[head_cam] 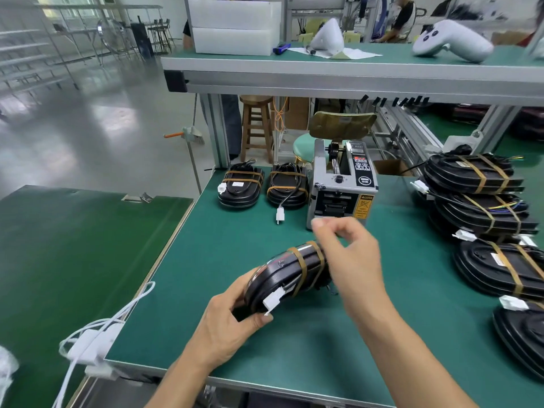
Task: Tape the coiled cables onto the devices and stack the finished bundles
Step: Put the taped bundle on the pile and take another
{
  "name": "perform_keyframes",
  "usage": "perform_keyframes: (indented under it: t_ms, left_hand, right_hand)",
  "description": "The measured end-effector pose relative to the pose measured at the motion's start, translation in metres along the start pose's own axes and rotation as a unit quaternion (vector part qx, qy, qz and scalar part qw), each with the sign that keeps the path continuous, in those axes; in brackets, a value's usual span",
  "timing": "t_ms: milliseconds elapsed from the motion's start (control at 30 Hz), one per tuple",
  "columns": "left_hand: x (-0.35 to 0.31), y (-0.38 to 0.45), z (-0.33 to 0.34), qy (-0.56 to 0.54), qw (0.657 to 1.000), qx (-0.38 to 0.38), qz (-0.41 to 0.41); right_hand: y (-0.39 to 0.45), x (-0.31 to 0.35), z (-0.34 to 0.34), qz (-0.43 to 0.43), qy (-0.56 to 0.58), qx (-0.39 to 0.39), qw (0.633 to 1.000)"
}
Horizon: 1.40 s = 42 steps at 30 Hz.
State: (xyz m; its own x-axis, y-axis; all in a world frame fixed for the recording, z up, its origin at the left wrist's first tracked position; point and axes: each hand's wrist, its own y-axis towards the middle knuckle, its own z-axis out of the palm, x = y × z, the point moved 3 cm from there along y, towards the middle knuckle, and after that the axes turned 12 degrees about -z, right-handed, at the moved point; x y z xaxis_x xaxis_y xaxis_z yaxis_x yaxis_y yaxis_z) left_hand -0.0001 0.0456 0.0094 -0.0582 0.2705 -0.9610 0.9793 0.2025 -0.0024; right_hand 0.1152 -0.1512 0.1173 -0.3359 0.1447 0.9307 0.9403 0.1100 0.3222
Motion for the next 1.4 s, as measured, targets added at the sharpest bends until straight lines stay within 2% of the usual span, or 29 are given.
perform_keyframes:
  t_ms: [67,133,267,433,700,1000,1167,1267,1400]
  left_hand:
    - [0.001,0.0,0.0,-0.001,1.0,0.002,-0.001]
    - [0.001,0.0,-0.001,0.001,1.0,0.004,-0.003]
    - [0.0,0.0,-0.001,-0.002,1.0,0.006,-0.002]
    - [0.0,0.0,0.0,-0.01,1.0,0.008,-0.003]
    - [0.0,0.001,0.0,-0.011,1.0,0.008,-0.003]
    - [0.005,0.002,-0.001,-0.012,1.0,0.009,-0.003]
    - [0.006,0.003,-0.001,-0.009,1.0,0.009,-0.002]
    - [0.005,0.002,-0.001,-0.009,1.0,0.006,-0.002]
    - [0.002,0.001,0.0,-0.007,1.0,0.008,0.004]
  right_hand:
    - [0.021,-0.018,-0.018,0.018,0.006,-0.102,0.995]
    - [0.042,-0.043,-0.027,0.075,0.005,-0.14,0.987]
    - [0.075,-0.08,-0.025,0.141,-0.02,-0.134,0.981]
    - [0.094,-0.078,-0.008,0.14,-0.021,-0.146,0.979]
    - [0.104,-0.076,0.004,0.177,-0.024,-0.215,0.96]
    - [0.114,-0.084,0.011,0.244,0.004,-0.232,0.942]
    - [0.117,-0.085,0.011,0.238,-0.006,-0.25,0.938]
    - [0.116,-0.087,0.011,0.251,-0.025,-0.226,0.941]
    - [0.087,-0.095,0.005,0.29,-0.022,-0.074,0.954]
